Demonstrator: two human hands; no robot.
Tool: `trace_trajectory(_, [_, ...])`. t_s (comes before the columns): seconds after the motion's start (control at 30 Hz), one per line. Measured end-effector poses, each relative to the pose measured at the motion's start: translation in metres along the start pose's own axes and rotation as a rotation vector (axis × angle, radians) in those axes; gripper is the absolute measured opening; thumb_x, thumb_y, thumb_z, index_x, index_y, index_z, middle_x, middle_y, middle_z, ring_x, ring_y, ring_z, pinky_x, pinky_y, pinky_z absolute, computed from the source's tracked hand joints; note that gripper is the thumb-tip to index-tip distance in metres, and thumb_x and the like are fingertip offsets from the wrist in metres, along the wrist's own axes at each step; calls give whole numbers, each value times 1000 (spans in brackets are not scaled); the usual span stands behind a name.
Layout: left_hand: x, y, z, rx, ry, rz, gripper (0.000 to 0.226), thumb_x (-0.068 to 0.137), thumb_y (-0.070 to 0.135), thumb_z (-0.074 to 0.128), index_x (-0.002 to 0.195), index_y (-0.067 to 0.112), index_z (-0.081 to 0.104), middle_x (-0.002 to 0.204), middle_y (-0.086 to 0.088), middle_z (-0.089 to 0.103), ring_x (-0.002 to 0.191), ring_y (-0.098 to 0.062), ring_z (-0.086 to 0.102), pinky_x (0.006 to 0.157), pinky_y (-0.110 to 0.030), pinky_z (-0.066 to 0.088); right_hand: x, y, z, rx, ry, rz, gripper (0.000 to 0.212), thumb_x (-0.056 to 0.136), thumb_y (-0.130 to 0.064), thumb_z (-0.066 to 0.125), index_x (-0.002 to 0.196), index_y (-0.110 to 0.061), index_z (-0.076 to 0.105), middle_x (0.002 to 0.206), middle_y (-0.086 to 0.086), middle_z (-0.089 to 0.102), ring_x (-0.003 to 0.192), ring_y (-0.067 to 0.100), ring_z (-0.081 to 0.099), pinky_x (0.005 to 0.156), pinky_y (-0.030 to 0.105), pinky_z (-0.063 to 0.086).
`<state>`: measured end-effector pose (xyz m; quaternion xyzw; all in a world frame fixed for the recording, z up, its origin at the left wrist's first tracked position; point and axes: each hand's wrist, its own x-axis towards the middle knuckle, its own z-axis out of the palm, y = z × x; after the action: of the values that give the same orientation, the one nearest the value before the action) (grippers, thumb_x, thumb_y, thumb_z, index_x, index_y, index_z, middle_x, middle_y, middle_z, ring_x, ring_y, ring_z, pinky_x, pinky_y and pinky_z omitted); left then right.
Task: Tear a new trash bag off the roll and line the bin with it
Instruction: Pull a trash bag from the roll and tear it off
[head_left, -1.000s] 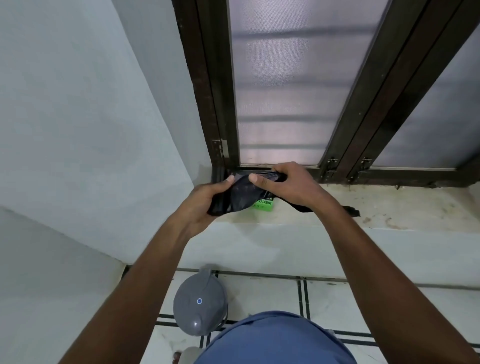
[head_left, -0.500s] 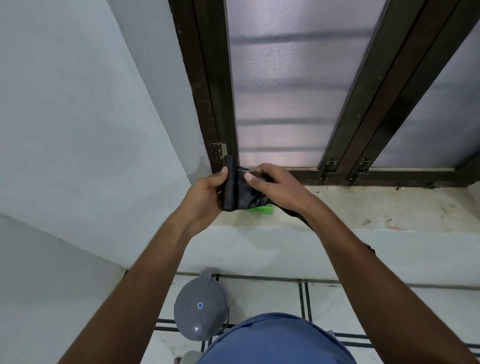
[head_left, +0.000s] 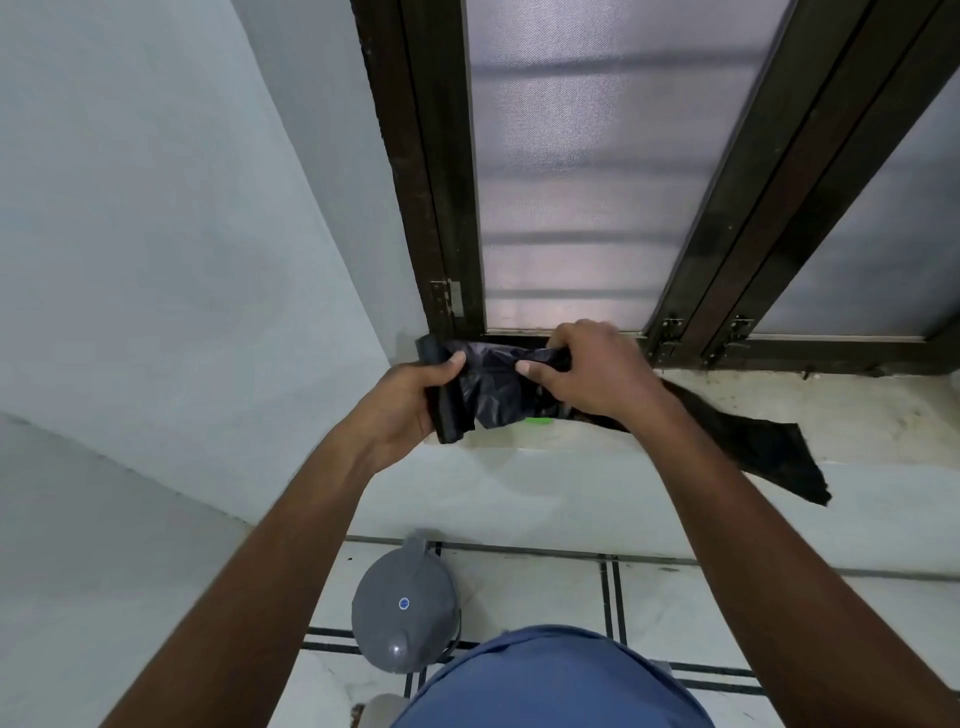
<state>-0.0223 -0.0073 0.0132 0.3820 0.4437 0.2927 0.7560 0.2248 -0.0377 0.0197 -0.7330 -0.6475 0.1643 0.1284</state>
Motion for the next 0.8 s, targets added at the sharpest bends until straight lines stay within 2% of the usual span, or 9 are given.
trace_trajectory(0.07, [2, 0, -1, 18, -11, 25, 40, 106, 23, 68, 142, 7, 67, 139, -12, 74, 133, -31, 68, 115, -48, 51, 0, -7, -2, -141, 44, -59, 68, 101, -74, 59, 145, -22, 63, 142, 5, 69, 135, 31, 61, 120, 57, 42])
trace_trajectory(0.13, [3, 1, 2, 42, -44, 43, 40, 107, 25, 67, 144, 9, 67, 142, -13, 72, 134, -31, 67, 117, -49, 49, -2, -19, -8, 161, -91, -92, 85, 97, -80, 57, 161, -24, 50, 160, 2, 61, 149, 28, 53, 128, 59, 37])
trace_trajectory(0.2, [4, 3, 6, 74, -63, 68, 37, 109, 25, 64, 141, 8, 69, 141, -14, 72, 134, -32, 68, 115, -47, 51, -2, -29, -6, 382, -250, -91, 79, 92, -80, 63, 153, -29, 58, 150, -3, 69, 140, 21, 62, 120, 51, 50])
trace_trajectory(0.23, [4, 3, 7, 81, -54, 77, 36, 109, 25, 62, 138, 6, 71, 140, -15, 73, 133, -32, 68, 114, -47, 52, -1, -30, -4, 394, -272, -103, 64, 95, -73, 67, 140, -28, 67, 136, -4, 75, 127, 19, 69, 113, 49, 56])
trace_trajectory(0.3, [5, 5, 4, 70, -8, 65, 38, 108, 28, 64, 135, 2, 71, 137, -17, 74, 130, -34, 70, 112, -50, 55, 3, -26, 2, 425, -229, -109, 32, 102, -54, 73, 115, -25, 76, 110, 1, 81, 103, 22, 76, 100, 52, 62])
trace_trajectory(0.37, [6, 5, -2, 74, 26, 38, 43, 106, 30, 68, 137, 2, 70, 136, -18, 75, 129, -37, 70, 111, -54, 55, 8, -19, 7, 540, -183, -72, 23, 104, -45, 74, 105, -22, 74, 102, 7, 80, 98, 27, 77, 97, 52, 64])
trace_trajectory(0.53, [6, 4, -4, 78, 9, 25, 40, 105, 25, 69, 140, 7, 67, 134, -12, 77, 126, -30, 73, 106, -47, 60, 10, -15, 10, 649, -216, -62, 25, 103, -48, 75, 104, -23, 76, 102, 8, 81, 91, 21, 74, 86, 40, 60])
trace_trajectory(0.67, [10, 4, -1, 84, 10, 65, 36, 107, 24, 65, 139, 7, 68, 134, -11, 77, 125, -29, 73, 103, -44, 60, 14, -13, 14, 633, -238, -89, 31, 106, -45, 73, 103, -16, 83, 81, 0, 72, 71, 6, 60, 71, 28, 47])
trace_trajectory(0.8, [15, 6, 5, 172, 25, 114, 30, 108, 22, 65, 134, 9, 72, 129, -13, 79, 117, -25, 77, 104, -45, 61, 18, -10, 31, 813, -207, -89, 48, 104, -45, 73, 79, -4, 71, 74, 7, 59, 72, 17, 53, 74, 34, 39])
